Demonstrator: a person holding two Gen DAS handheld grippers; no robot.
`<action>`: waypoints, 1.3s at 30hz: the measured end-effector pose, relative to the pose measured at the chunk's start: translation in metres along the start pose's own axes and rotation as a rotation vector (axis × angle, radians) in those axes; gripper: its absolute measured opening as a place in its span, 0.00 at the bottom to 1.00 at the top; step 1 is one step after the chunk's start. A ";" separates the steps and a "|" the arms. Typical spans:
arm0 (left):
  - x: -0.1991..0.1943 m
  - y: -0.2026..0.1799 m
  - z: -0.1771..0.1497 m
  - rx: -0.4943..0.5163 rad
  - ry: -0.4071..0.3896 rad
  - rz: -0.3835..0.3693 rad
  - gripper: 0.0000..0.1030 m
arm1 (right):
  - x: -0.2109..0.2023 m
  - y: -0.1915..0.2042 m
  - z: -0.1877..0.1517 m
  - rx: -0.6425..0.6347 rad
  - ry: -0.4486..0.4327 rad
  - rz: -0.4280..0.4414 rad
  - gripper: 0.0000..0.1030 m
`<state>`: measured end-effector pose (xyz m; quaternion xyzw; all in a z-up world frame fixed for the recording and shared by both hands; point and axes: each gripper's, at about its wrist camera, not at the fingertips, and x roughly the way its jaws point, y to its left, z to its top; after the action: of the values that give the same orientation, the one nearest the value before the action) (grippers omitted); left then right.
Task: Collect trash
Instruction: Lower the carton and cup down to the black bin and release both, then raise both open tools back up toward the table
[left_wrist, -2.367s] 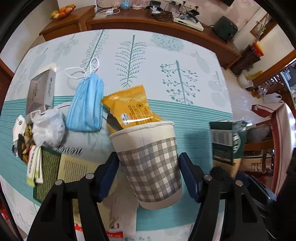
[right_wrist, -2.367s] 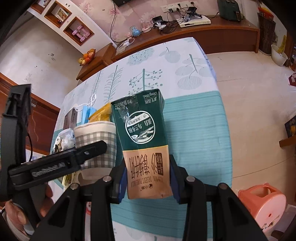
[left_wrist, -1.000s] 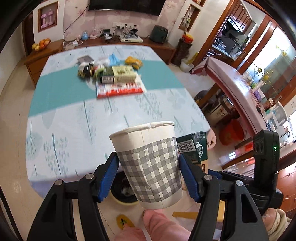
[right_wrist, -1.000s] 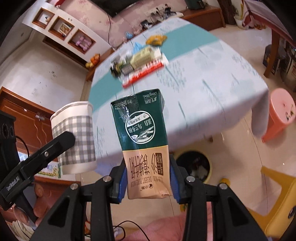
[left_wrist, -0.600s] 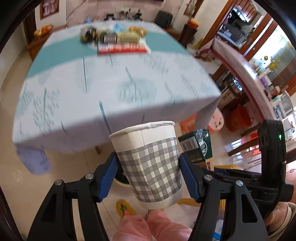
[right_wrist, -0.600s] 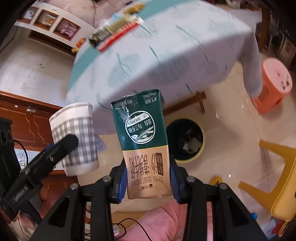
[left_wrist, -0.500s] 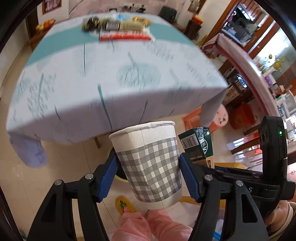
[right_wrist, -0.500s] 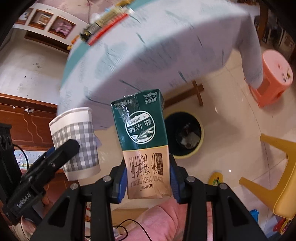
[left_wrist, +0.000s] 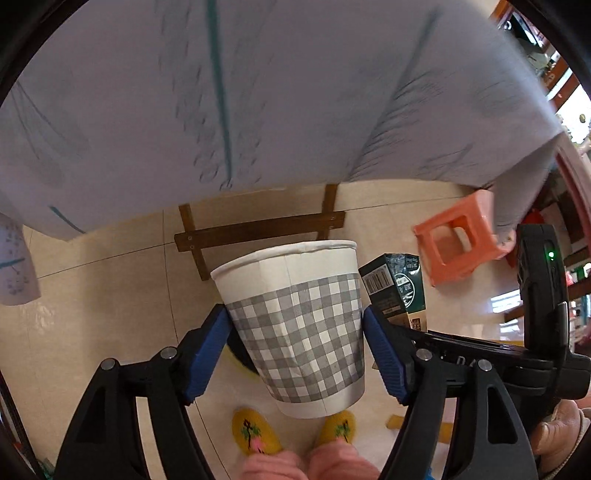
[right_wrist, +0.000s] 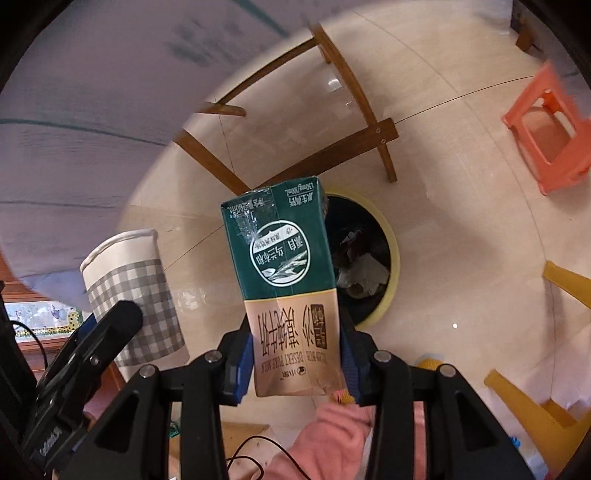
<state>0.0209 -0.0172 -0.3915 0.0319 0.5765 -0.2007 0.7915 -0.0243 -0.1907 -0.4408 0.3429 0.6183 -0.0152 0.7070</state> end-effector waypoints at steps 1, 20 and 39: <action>0.007 0.004 -0.002 -0.007 0.002 0.000 0.71 | 0.010 -0.004 0.001 -0.001 -0.002 -0.002 0.44; 0.030 0.050 -0.009 -0.092 -0.014 0.054 0.71 | 0.034 0.010 0.007 -0.080 -0.053 -0.032 0.65; -0.159 0.015 0.036 -0.129 -0.065 0.079 0.71 | -0.144 0.097 -0.006 -0.206 -0.117 -0.044 0.65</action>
<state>0.0180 0.0313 -0.2349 -0.0030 0.5604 -0.1329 0.8175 -0.0199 -0.1721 -0.2679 0.2535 0.5818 0.0128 0.7727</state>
